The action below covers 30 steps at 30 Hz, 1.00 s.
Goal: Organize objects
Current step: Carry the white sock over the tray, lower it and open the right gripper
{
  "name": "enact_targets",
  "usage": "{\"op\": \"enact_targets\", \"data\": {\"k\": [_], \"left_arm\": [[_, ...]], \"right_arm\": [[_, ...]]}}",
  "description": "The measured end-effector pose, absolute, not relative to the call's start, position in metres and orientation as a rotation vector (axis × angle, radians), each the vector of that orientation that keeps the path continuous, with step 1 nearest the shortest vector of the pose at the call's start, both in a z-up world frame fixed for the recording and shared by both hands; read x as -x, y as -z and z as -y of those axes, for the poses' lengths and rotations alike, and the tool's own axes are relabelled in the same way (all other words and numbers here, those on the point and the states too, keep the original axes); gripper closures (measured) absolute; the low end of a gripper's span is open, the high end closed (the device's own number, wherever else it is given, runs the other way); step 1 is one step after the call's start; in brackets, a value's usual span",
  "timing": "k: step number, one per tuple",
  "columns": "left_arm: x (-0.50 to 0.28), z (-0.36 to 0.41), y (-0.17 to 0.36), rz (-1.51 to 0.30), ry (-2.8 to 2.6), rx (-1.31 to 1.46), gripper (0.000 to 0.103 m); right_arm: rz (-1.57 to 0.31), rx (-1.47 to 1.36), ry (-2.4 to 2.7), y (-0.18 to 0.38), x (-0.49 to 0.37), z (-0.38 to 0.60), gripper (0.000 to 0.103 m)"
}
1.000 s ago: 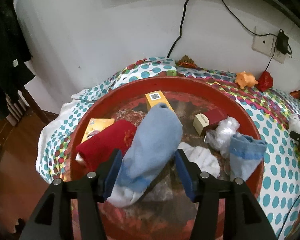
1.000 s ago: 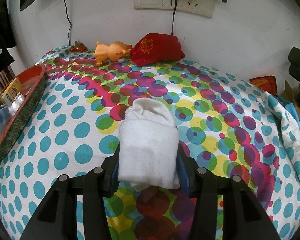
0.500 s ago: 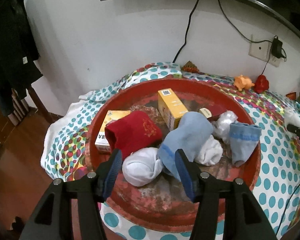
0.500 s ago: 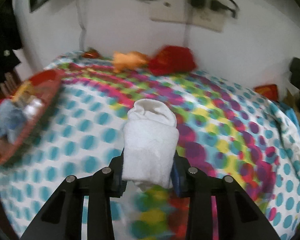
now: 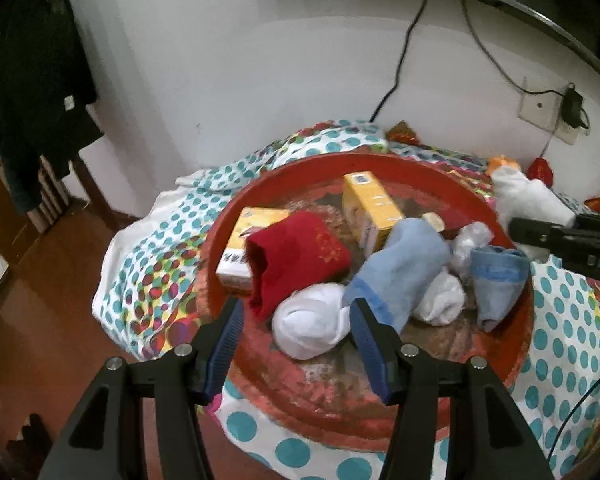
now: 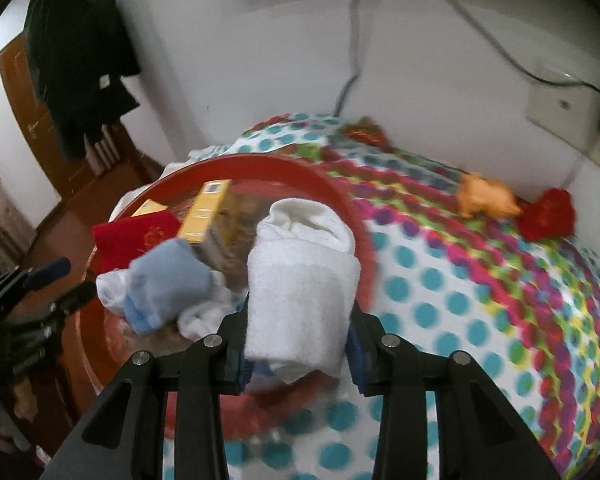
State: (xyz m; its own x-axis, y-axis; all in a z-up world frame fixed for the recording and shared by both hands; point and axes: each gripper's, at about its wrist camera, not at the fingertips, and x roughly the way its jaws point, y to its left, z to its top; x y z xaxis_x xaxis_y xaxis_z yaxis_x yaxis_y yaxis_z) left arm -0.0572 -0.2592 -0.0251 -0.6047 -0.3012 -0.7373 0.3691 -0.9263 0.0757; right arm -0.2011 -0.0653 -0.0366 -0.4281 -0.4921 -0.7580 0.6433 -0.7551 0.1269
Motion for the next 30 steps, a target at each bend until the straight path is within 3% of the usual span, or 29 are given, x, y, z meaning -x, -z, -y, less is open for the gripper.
{"op": "enact_targets", "data": {"k": [9,12,14,16,19,21,30], "left_arm": [[0.049,0.272,0.03,-0.089,2.41,-1.134,0.047],[0.047,0.269,0.027,-0.065,2.397,-1.125,0.047],[0.047,0.27,0.027,-0.094,2.406,-1.144,0.047],[0.047,0.27,0.027,-0.112,2.412,-1.157,0.047],[0.048,0.27,0.029,-0.121,2.4,-1.181,0.047],[0.048,0.271,0.029,-0.148,2.408,-1.191,0.047],[0.047,0.262,0.027,-0.107,2.403,-1.205,0.047]], "right_arm": [[-0.408,-1.139,2.198,0.056,0.207,0.134,0.066],[-0.414,-1.16,2.208,0.06,0.21,0.138,0.062],[-0.407,-1.151,2.22,0.058,0.208,0.139,0.049],[-0.406,-1.118,2.25,0.052,0.202,0.135,0.025],[-0.42,-1.088,2.259,0.04,0.19,0.131,0.018],[-0.433,-1.078,2.261,0.034,0.18,0.128,0.005],[-0.377,-1.157,2.212,0.043,0.132,0.108,0.003]]}}
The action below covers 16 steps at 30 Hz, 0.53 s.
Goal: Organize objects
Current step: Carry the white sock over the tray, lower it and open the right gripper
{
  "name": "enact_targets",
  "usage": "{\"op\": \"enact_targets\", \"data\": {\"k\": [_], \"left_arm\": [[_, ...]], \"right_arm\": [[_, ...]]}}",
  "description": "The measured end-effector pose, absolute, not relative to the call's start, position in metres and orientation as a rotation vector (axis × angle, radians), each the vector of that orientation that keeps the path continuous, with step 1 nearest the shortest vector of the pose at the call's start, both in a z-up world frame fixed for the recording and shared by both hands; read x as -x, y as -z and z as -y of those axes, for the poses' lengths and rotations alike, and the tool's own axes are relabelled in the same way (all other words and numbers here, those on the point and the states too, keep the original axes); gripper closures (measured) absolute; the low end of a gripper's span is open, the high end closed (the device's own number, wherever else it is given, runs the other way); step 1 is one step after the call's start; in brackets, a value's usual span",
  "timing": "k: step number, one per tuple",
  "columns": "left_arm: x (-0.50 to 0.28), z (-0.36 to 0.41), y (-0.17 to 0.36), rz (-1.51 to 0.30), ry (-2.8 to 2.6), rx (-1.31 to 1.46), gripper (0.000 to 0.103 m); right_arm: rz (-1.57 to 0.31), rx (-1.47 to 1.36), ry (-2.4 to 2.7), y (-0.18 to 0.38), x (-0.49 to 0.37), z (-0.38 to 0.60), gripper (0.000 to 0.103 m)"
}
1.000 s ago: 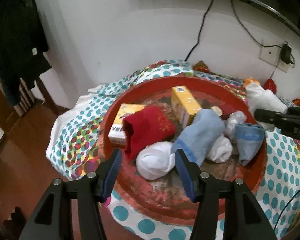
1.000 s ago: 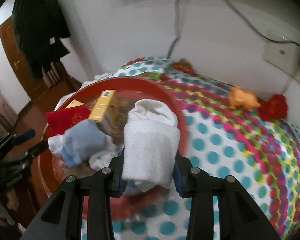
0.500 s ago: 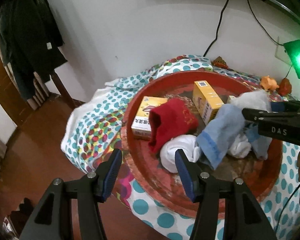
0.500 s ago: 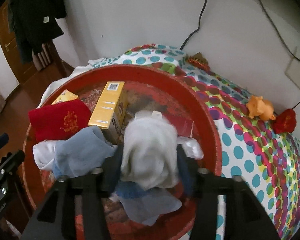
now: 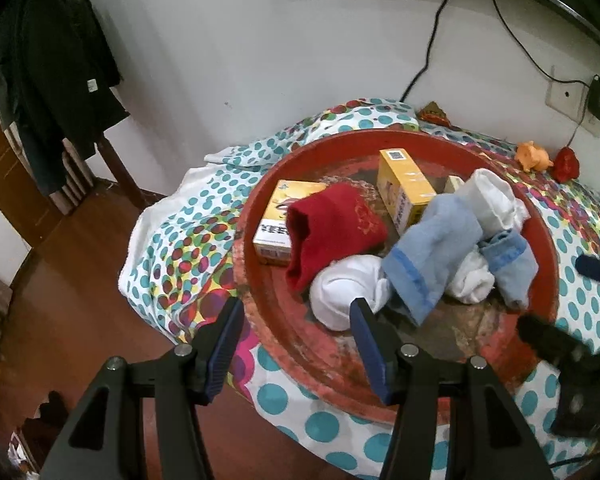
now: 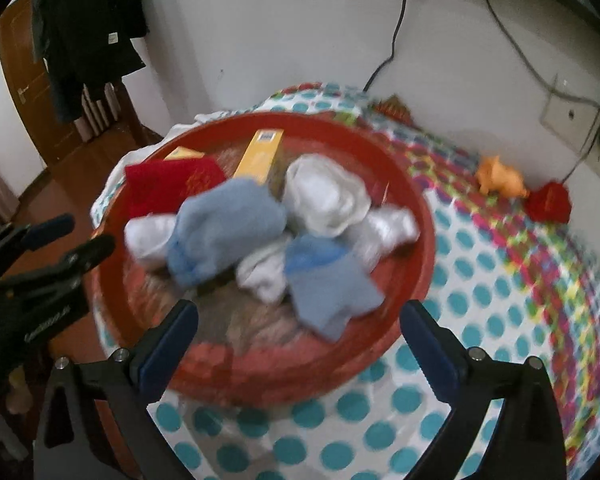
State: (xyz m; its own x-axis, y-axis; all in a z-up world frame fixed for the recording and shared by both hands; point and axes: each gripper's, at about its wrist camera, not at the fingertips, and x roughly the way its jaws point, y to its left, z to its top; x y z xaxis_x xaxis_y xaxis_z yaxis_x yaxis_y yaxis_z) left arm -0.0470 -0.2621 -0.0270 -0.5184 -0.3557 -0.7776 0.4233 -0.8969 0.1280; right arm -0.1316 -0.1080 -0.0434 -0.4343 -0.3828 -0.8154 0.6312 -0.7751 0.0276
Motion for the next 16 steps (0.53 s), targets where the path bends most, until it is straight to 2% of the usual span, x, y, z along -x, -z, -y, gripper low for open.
{"op": "enact_targets", "data": {"k": [16], "left_arm": [[0.045,0.236,0.021,-0.075,2.509,-1.198,0.047]], "right_arm": [[-0.391,-1.205,2.192,0.058,0.106,0.097,0.003]]}}
